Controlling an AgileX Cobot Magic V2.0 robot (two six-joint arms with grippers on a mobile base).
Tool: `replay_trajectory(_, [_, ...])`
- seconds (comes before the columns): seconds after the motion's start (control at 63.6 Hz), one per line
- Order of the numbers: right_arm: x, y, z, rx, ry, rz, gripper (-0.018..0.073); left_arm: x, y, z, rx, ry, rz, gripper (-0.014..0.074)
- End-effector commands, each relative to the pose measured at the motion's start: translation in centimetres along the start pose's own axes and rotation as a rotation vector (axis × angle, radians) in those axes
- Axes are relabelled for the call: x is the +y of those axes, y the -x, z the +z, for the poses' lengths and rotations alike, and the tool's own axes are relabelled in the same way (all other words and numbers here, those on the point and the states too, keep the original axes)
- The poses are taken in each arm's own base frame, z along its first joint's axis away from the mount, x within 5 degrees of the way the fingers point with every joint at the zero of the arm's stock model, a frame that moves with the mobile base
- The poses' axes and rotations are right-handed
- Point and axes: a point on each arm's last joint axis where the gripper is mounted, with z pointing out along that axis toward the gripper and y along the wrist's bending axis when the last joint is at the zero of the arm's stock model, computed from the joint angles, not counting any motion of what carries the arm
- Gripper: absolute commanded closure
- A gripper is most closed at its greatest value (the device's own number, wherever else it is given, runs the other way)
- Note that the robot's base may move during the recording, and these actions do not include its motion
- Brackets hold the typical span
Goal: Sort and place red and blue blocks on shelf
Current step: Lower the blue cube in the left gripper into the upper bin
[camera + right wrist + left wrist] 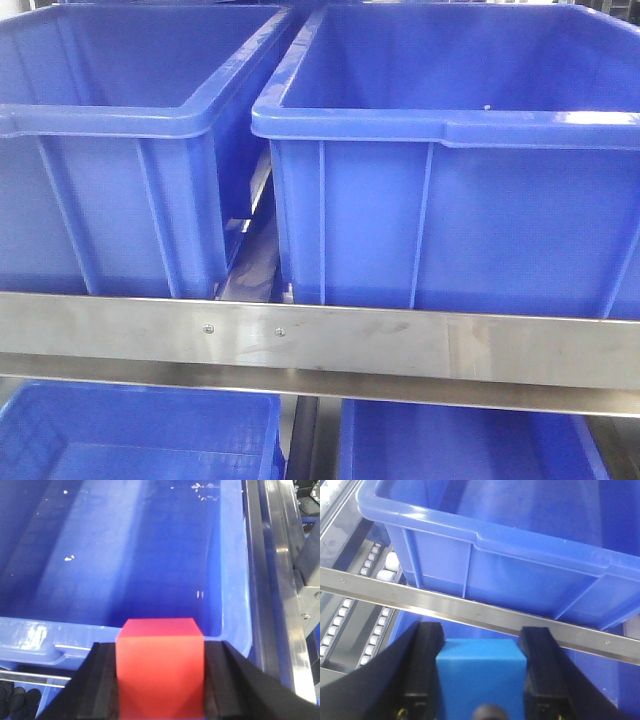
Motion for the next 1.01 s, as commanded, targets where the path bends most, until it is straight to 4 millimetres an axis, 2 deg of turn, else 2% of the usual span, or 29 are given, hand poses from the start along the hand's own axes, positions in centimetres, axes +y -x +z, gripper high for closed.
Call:
replay_trajectory(0.0, [0.1,1.7,-0.4,-0.113,0.008,-0.015,0.0502,-0.4,1.3,-0.4,-0.086,-0.031,0.004,0.0472])
replay_trajectory(0.44, [0.1,1.7,-0.4,-0.117,0.008,-0.015,0.0502,-0.4,1.4,-0.4,-0.091,-0.035,0.004,0.0472])
replay_trajectory(0.99, [0.2,2.2,-0.6,-0.14,0.011,-0.015,0.0502,-1.0,2.4,-0.4,-0.196,-0.099,0.002,0.0472])
